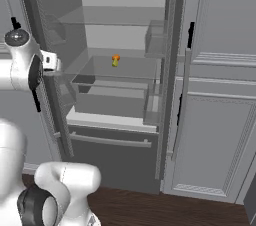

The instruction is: Grab a lemon wedge from the fridge and one ice cube from the ice bowl, and put them in the glass of lemonade.

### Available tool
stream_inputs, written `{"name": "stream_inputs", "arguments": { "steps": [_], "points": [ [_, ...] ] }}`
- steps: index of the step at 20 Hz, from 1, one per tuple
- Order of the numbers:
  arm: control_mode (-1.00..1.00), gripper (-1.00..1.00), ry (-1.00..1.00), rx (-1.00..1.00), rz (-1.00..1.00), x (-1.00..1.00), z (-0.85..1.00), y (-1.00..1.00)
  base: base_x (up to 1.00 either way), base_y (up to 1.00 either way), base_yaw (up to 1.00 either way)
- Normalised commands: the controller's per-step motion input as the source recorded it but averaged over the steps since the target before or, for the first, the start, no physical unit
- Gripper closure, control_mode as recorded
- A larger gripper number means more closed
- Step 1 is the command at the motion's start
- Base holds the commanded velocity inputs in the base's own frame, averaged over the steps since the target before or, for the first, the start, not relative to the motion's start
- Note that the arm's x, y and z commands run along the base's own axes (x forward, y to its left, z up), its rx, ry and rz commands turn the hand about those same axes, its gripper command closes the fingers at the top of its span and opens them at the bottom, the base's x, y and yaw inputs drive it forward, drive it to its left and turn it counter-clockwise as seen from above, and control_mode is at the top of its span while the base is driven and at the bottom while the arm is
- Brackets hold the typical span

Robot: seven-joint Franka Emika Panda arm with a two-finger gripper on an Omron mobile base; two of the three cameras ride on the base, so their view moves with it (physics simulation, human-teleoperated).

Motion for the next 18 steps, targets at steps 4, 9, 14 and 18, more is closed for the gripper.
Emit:
{"name": "stream_inputs", "arguments": {
  "steps": [4, 9, 14, 18],
  "points": [
    [-1.0, -1.0, 0.0, 0.38, -0.05, 0.9, 0.01, -0.68, 0.0, 0.0, 0.0],
    [-1.0, -1.0, 0.06, 0.35, 0.1, 0.96, -0.01, -0.17, 0.0, 0.0, 0.0],
    [-1.0, -1.0, 0.19, 0.29, 0.34, 0.8, -0.07, 0.22, 0.0, 0.0, 0.0],
    [-1.0, -1.0, 0.15, 0.19, 0.38, 0.61, -0.05, 0.12, 0.0, 0.0, 0.0]
  ]
}}
